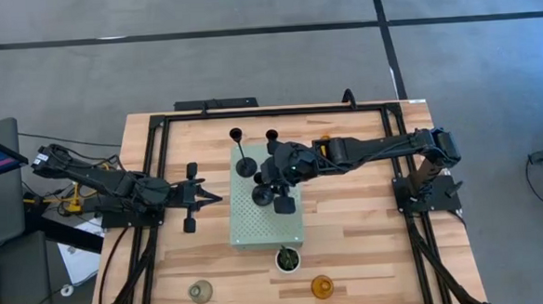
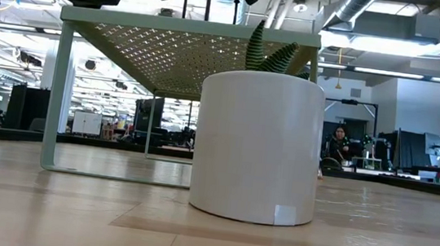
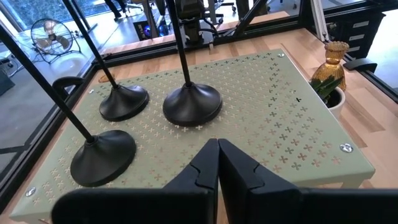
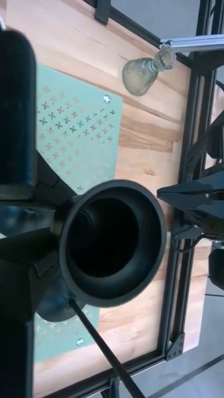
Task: Pick & Place candle stick holders
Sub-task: Put the black candle holder on the shelf
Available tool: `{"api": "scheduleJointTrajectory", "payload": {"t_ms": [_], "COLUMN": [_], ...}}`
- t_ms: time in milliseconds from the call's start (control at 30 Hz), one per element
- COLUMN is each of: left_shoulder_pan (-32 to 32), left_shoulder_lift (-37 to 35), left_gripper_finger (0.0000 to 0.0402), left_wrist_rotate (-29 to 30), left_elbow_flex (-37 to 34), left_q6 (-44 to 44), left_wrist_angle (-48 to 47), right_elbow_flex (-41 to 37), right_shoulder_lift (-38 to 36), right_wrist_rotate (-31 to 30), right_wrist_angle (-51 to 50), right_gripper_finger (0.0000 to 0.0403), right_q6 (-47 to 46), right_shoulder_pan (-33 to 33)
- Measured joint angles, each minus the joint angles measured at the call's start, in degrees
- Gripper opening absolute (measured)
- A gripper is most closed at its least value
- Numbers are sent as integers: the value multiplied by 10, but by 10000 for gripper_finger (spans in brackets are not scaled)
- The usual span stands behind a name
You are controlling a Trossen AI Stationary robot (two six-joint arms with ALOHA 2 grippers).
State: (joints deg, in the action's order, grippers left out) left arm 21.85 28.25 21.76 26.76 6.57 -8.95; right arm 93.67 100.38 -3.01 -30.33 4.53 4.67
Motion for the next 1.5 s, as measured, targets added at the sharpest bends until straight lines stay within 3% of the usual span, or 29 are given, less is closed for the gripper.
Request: {"api": "scheduleJointTrajectory", "payload": {"t_ms": [533,1167,1500], "left_shoulder_pan": [0,0,0], "left_shoulder_lift": [0,0,0], "left_gripper_finger": [7,9,10], "left_wrist_rotate": [0,0,0], "left_elbow_flex": [0,1,1], "left_q6": [0,0,0], "left_wrist_angle": [0,0,0], "right_elbow_flex": [0,0,0], "right_shoulder_lift": [0,0,0], "right_wrist_rotate": [0,0,-3], "right_wrist_angle": [23,21,19], "right_gripper_finger": [74,177,199], "right_q6": [14,15,15], "right_shoulder_pan": [-1,-3,2]}}
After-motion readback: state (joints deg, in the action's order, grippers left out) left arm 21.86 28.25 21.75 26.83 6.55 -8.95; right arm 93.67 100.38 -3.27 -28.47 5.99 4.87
